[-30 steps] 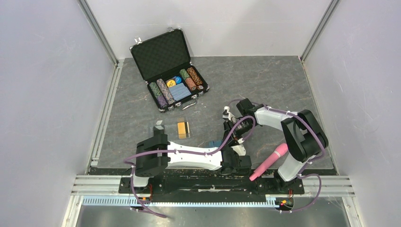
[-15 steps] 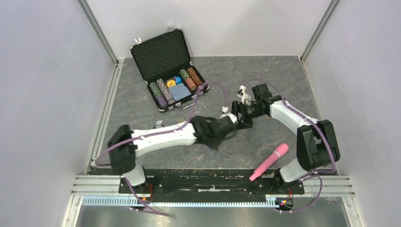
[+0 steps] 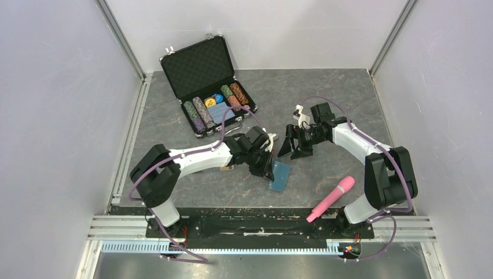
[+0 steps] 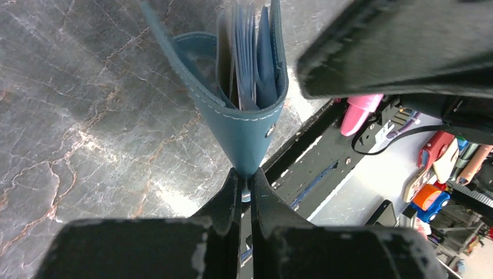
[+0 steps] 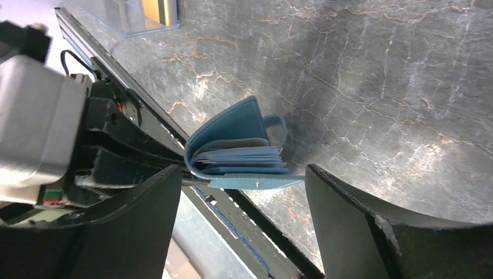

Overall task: Put the credit cards into the card holder
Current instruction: Close the card holder at the center of the board.

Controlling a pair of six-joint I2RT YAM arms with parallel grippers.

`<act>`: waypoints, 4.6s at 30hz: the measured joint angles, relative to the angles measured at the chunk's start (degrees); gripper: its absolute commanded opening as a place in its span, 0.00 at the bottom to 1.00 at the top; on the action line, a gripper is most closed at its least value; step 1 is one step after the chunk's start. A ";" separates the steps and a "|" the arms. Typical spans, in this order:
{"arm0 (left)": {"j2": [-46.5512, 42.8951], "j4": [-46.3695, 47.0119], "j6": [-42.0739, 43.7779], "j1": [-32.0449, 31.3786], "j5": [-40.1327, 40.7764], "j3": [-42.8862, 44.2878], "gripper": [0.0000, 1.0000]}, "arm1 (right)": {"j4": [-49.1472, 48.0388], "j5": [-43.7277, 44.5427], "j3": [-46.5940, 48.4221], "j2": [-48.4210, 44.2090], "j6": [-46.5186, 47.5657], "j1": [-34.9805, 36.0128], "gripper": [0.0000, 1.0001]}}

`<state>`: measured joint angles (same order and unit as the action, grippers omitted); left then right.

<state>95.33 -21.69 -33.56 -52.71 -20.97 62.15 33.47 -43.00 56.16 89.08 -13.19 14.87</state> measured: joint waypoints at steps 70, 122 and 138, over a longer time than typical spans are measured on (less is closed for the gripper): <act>15.12 -18.01 2.19 5.33 11.82 12.52 0.48 | -6.45 -12.76 -3.61 9.18 9.92 4.02 0.18; 17.38 5.84 0.79 7.65 -10.27 10.88 0.32 | -12.68 -5.99 -12.20 4.28 3.34 -2.78 0.09; 17.57 -0.70 1.29 7.63 -8.70 12.22 0.05 | -12.68 -6.03 -12.41 4.28 3.34 -2.78 0.08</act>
<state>112.90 -22.39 -32.27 -45.08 -29.67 74.37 20.80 -49.04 43.75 93.36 -9.85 12.10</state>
